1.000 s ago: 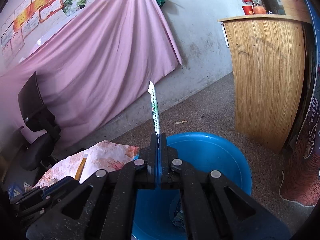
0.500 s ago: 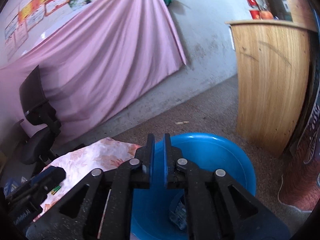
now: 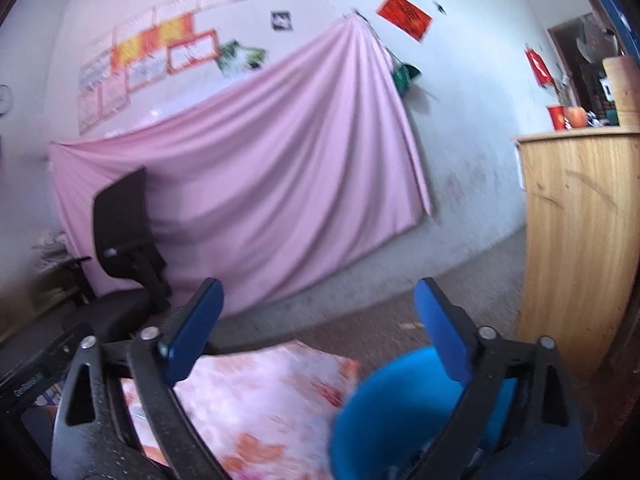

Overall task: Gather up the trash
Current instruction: 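Open both tools to drop the packet and tube into the basin, then move both open tools back over the remaining items on the bed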

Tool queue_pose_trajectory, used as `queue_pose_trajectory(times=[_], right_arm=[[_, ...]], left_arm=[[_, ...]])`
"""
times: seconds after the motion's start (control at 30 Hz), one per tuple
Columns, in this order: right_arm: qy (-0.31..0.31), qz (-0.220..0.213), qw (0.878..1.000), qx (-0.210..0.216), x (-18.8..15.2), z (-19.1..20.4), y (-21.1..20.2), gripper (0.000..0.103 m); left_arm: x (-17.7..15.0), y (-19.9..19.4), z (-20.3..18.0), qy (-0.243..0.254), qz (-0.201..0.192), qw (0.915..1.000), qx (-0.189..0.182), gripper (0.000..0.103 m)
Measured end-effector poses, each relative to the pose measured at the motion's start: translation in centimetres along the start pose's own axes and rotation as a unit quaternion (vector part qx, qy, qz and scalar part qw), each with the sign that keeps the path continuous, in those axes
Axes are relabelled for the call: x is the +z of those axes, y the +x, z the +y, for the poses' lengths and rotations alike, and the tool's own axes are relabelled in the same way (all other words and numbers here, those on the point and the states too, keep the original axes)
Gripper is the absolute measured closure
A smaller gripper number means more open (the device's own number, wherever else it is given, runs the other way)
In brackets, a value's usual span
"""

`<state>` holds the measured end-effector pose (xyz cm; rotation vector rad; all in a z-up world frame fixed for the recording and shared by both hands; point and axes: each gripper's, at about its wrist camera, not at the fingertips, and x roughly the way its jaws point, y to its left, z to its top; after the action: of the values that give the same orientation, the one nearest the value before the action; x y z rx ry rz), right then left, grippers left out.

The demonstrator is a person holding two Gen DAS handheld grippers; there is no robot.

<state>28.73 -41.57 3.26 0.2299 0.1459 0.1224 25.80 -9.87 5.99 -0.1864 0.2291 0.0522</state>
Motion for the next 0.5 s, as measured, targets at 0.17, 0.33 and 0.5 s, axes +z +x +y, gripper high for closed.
queue_pose_trajectory(times=[0.17, 0.33, 0.5], right_arm=[[-0.022, -0.042, 0.998, 0.048, -0.2, 3.3, -0.4, 0.000], [-0.046, -0.071, 0.994, 0.073, -0.9, 6.8, -0.5, 0.000], [-0.082, -0.069, 0.990, 0.092, -2.0, 10.1, 0.1, 0.000]], left_arm=[[0.3, -1.0, 3.3, 0.009, -0.023, 0.9994, 0.024, 0.001], [0.1, -2.1, 5.3, 0.023, -0.038, 0.9983, 0.039, 0.001], [-0.5, -2.0, 6.8, 0.040, -0.039, 0.9968, 0.056, 0.001]])
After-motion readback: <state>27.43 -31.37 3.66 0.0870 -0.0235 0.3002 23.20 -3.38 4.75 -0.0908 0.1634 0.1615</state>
